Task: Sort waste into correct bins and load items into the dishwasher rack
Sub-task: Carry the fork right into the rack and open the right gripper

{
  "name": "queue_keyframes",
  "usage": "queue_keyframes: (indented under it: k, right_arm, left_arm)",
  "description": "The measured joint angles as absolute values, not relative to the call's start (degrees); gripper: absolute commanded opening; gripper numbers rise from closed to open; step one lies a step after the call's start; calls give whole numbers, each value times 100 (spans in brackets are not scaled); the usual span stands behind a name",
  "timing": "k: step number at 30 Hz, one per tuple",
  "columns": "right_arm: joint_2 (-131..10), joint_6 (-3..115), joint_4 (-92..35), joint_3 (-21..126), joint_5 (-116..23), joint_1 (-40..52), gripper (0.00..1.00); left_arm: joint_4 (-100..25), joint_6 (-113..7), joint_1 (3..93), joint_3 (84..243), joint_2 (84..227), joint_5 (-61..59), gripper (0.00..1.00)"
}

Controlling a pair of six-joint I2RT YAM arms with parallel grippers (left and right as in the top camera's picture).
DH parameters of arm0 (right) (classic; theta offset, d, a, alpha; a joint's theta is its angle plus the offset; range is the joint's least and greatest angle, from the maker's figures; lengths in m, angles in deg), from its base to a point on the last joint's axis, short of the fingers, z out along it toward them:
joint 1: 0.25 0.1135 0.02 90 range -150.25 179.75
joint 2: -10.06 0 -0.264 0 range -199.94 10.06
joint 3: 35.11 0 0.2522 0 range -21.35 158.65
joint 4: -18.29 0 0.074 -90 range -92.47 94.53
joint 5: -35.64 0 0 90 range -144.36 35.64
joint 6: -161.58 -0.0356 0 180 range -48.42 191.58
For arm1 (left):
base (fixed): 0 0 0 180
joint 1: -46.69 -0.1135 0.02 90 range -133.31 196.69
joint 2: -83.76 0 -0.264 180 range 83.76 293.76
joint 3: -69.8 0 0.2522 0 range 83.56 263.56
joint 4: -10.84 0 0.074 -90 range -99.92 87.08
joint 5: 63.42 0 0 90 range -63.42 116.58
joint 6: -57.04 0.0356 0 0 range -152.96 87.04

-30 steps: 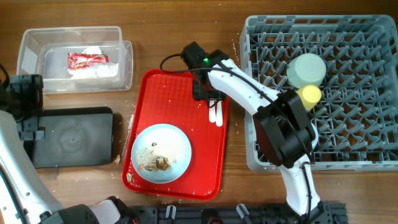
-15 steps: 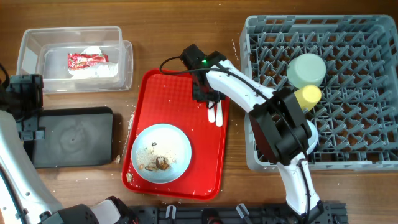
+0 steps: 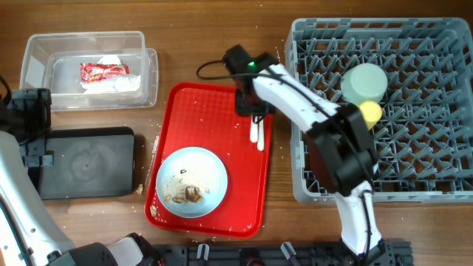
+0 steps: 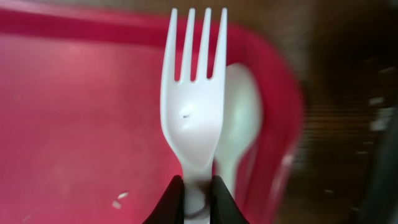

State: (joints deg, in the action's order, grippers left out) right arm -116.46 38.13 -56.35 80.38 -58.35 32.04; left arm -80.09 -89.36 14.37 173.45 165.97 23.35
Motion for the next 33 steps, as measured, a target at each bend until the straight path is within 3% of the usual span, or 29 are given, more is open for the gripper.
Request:
queue_keyframes:
  k: [11,17,29,31,33]
  right_arm:
    - [-9786,4637,-5642,8196,-5739,2105,5]
    - [-9670,5173,-5519,8165,-5741,1432,7]
    - [-9685,5544,-4975,7573,-5741,1202,20]
    - [-9723,5544,-4964,7573,-5741,1202,30]
    - [-9790,5575,-4962,7573,-5741,1202,31]
  left_arm:
    - [-8007,-8936,1435,17345,16597,2333,100]
    - [-8007,-8936,1437,17345,16597,2333,100]
    - [-8007,-8938,1437,17343,16597,2333,100]
    - [-8007,-8936,1435,17345,16597,2335,100]
    - [-8007,-8936,1437,17345,16597,2335,100]
